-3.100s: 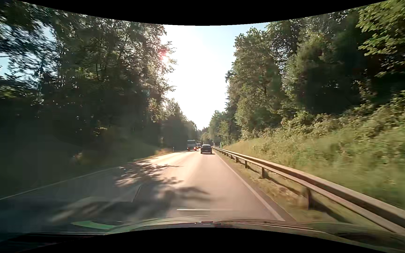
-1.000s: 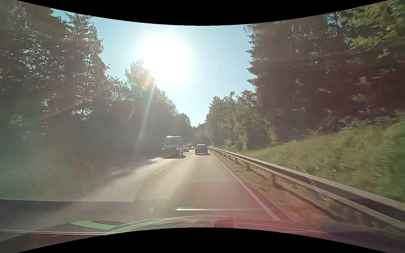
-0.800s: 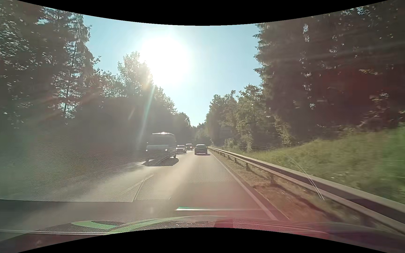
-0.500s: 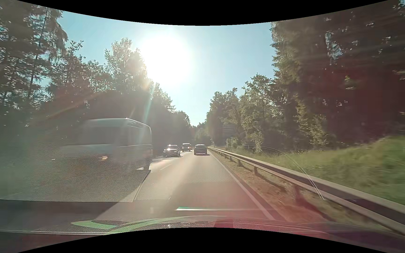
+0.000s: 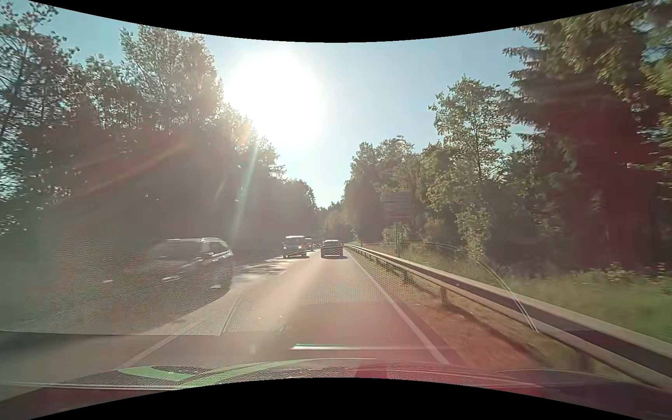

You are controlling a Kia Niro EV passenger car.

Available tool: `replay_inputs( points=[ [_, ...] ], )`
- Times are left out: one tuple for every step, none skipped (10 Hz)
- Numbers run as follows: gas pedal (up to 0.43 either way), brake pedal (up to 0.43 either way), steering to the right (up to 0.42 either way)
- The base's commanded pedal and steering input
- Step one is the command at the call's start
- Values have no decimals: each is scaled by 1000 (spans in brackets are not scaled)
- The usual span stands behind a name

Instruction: Follow the waypoints while adhering to traffic rules and regulations

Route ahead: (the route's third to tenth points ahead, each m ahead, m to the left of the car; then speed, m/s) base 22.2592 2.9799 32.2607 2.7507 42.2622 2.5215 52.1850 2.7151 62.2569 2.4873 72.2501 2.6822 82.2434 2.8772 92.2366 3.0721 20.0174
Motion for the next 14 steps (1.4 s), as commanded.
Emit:
replay_inputs(
  points=[
    [209, 0, -5],
    [209, 0, -5],
    [209, 0, -5],
    [209, 0, -5],
    [209, 0, -4],
    [209, 0, -4],
    [209, 0, -4],
    [209, 0, -3],
    [209, 0, -3],
    [209, 0, -3],
    [209, 0, -3],
    [209, 0, -3],
    [209, 0, -3],
    [209, 0, -2]
  ],
)
